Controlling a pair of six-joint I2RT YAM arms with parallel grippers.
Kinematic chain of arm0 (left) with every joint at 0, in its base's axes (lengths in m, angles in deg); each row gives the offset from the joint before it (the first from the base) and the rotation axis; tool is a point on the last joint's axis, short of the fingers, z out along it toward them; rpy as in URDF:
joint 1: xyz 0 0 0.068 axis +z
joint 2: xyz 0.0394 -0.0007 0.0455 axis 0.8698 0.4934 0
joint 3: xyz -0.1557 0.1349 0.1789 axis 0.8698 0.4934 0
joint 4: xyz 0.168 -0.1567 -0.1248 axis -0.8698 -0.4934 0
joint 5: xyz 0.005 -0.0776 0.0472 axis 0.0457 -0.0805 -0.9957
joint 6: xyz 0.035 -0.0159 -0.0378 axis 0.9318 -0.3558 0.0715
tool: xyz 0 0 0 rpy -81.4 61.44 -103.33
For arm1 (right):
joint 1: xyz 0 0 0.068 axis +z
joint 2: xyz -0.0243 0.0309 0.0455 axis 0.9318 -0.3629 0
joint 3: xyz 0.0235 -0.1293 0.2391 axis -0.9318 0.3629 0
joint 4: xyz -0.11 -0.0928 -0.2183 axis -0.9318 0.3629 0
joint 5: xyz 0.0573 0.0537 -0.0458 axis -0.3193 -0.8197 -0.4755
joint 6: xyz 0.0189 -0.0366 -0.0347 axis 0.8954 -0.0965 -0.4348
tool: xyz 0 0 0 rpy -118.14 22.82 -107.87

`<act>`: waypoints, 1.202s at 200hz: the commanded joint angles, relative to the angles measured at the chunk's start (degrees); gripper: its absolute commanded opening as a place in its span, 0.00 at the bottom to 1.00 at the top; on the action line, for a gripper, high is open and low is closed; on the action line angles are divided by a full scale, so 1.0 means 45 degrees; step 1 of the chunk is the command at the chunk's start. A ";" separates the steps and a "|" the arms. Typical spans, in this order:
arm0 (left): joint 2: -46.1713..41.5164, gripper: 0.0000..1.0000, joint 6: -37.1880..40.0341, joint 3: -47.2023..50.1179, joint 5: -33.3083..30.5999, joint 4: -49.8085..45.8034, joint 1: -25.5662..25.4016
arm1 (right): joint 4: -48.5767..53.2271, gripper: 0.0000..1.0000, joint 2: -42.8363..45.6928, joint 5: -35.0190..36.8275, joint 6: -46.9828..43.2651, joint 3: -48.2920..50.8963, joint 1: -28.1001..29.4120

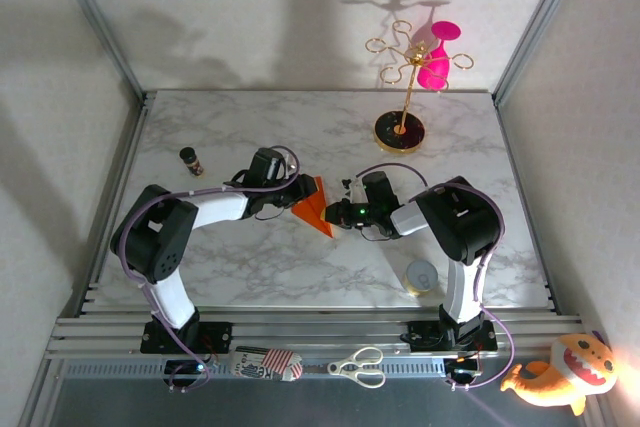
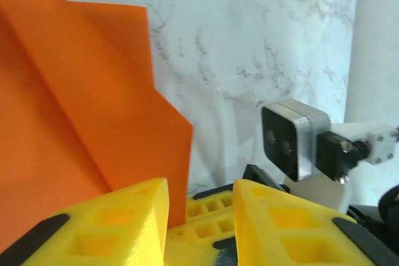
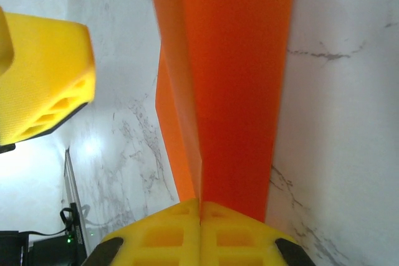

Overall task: Fold a paper plane with a square sheet of paper (pick it up from the middle)
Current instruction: Fourth fold the wing at the center of the table.

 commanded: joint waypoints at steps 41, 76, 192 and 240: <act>0.0996 0.21 -0.0364 0.0141 0.0987 0.1565 0.0078 | 0.1865 0.06 -0.0701 0.0242 -0.0044 -0.0484 -0.0205; 0.1220 0.19 -0.0511 0.0257 0.1109 0.1878 0.0078 | 0.2315 0.05 -0.0838 0.0205 0.0027 -0.0693 -0.0307; 0.1511 0.18 -0.0592 0.0649 0.1287 0.2299 0.0097 | 0.2924 0.05 -0.1133 -0.0104 0.0169 -0.0996 -0.0449; 0.1709 0.17 -0.0662 0.0582 0.1247 0.2379 0.0116 | 0.3236 0.08 -0.1172 -0.0011 0.0003 -0.1096 -0.0457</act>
